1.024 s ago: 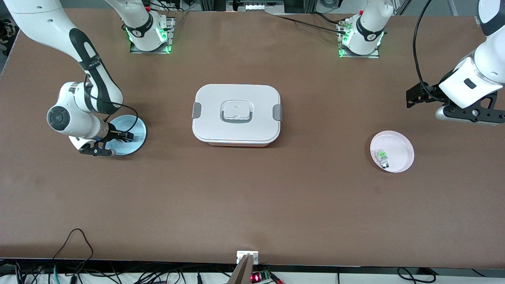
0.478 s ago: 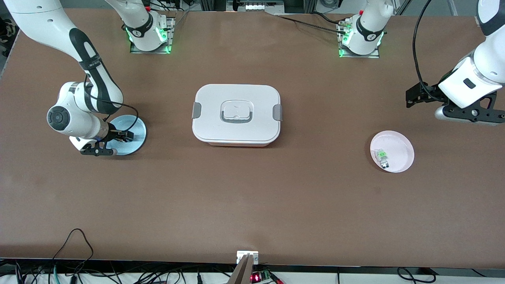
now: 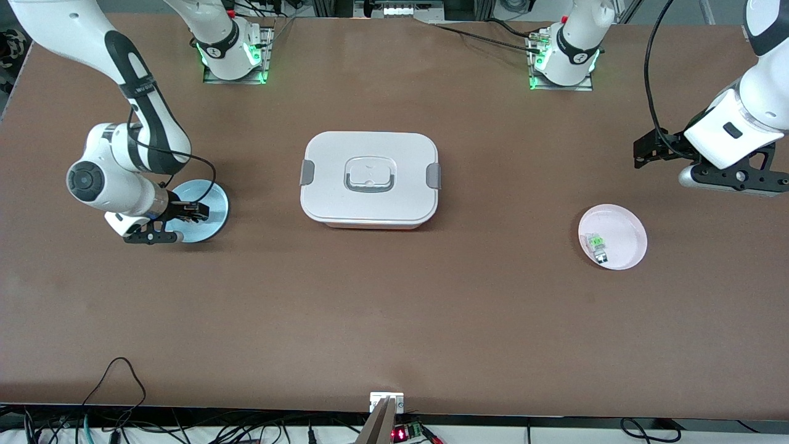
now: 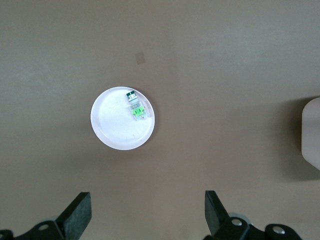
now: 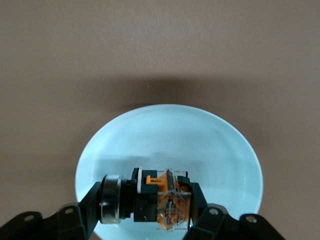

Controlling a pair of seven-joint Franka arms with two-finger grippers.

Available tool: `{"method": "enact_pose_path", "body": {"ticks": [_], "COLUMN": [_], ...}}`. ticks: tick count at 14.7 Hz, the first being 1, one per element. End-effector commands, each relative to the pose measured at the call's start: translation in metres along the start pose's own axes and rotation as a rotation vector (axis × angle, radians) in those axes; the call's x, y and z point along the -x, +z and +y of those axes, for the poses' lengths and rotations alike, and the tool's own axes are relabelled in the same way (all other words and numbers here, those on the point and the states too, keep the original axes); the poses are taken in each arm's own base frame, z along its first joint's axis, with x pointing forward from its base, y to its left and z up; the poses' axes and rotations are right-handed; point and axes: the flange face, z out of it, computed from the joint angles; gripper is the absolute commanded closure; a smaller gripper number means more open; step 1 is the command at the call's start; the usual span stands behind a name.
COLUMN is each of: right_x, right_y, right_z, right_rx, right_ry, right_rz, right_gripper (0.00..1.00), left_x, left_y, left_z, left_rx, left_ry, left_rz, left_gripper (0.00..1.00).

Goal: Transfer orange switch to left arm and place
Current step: 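Lower the right gripper and close it on the orange switch, then lift the switch with the right gripper while the left gripper approaches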

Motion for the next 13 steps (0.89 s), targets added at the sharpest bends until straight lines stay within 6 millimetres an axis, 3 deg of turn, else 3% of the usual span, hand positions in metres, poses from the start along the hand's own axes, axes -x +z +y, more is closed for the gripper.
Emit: {"method": "enact_pose_path", "body": {"ticks": [1,3,6,8,13], "right_x": [0.004,0.005,-0.002,-0.004,-0.008], "right_y": [-0.043,-0.068,-0.113,-0.139,-0.216], "right_z": [-0.006,-0.008,-0.034,-0.038,-0.078], "right_rx": [0.002,0.007,0.007,0.011,0.035], "right_ry": [-0.041,-0.069,-0.121,-0.180,-0.410], "right_rz": [0.041,0.069,0.113,0.157,0.304], "right_gripper": [0.68,0.72,0.74,0.74,0.74], "left_x": [0.004,0.004,0.004,0.004,0.005], "left_y": [-0.009,-0.009,-0.008,-0.009,-0.008], "left_z": [0.000,0.001,0.000,0.000,-0.006], "left_rx": [-0.023,-0.021,-0.021,-0.018,-0.009], "left_ry": [0.009,0.007,0.007,-0.002,-0.011], "left_rz": [0.001,0.001,0.000,0.001,-0.005], "left_gripper": [0.00,0.00,0.00,0.00,0.00]}}
